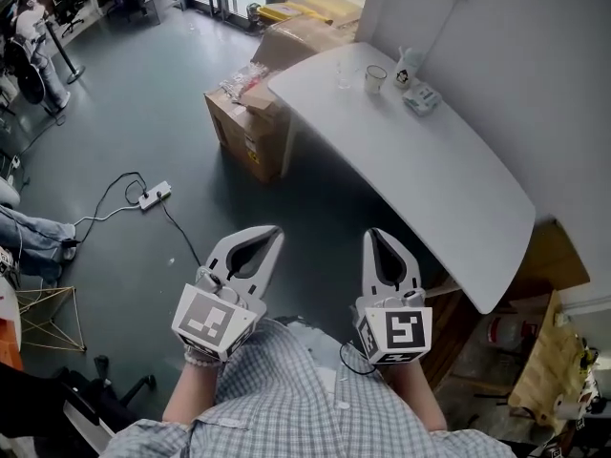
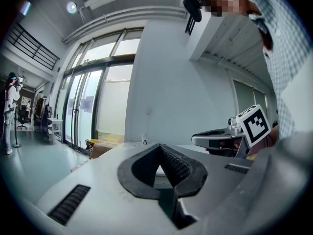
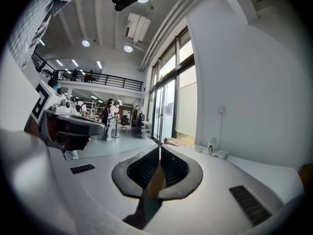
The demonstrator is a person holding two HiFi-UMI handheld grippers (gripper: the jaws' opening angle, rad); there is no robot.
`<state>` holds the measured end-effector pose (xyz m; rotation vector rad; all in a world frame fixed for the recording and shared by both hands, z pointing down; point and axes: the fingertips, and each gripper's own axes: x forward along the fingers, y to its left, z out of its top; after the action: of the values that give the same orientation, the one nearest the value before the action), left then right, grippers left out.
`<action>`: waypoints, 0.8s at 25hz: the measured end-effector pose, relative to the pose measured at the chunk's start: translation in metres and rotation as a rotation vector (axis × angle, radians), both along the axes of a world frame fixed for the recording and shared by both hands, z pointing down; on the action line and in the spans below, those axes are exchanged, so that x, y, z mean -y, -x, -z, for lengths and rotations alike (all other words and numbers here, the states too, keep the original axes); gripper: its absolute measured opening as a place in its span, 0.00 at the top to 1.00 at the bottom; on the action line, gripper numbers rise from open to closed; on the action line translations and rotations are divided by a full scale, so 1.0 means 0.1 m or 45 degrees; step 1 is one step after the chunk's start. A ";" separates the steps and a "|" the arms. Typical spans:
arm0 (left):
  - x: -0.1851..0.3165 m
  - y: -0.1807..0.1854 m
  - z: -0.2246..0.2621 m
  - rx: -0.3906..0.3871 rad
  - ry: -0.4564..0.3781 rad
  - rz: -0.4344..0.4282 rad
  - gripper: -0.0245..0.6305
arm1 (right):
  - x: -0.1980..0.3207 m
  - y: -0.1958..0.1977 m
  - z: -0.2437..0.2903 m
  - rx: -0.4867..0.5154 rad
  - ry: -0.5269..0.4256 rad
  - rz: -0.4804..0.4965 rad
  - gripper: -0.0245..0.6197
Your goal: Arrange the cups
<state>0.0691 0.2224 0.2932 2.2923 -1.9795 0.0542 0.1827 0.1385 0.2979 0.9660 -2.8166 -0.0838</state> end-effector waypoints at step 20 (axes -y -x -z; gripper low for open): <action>0.54 0.35 -0.16 -0.002 0.061 0.025 0.95 | 0.52 0.26 -0.27 -0.034 0.066 0.002 0.92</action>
<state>0.0338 0.1688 0.3093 2.2428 -1.9769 0.0968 0.1570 0.0861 0.3251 0.9444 -2.7807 -0.0234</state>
